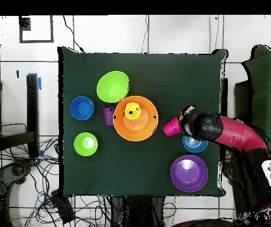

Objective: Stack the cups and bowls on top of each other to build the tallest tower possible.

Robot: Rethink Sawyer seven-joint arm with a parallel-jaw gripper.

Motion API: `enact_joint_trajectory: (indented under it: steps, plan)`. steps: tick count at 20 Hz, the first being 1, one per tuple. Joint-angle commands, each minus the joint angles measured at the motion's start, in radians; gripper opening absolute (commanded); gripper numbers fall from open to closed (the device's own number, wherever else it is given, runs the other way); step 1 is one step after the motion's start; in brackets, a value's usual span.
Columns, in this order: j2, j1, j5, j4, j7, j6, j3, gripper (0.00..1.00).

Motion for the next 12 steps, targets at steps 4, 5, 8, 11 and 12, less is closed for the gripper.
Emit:
enact_joint_trajectory:
  steps: [4,5,8,11,12]
  plan:
    - [0.060,0.037,-0.049,-0.009,-0.024,-0.022,0.000,1.00]
    - [0.064,0.034,-0.050,-0.009,-0.027,-0.025,0.001,1.00]
    - [0.052,0.026,-0.049,0.009,-0.032,-0.029,0.005,1.00]
    - [0.030,0.025,-0.039,0.026,-0.032,-0.014,0.008,1.00]
    - [0.019,0.026,-0.034,0.034,-0.031,-0.006,0.010,1.00]
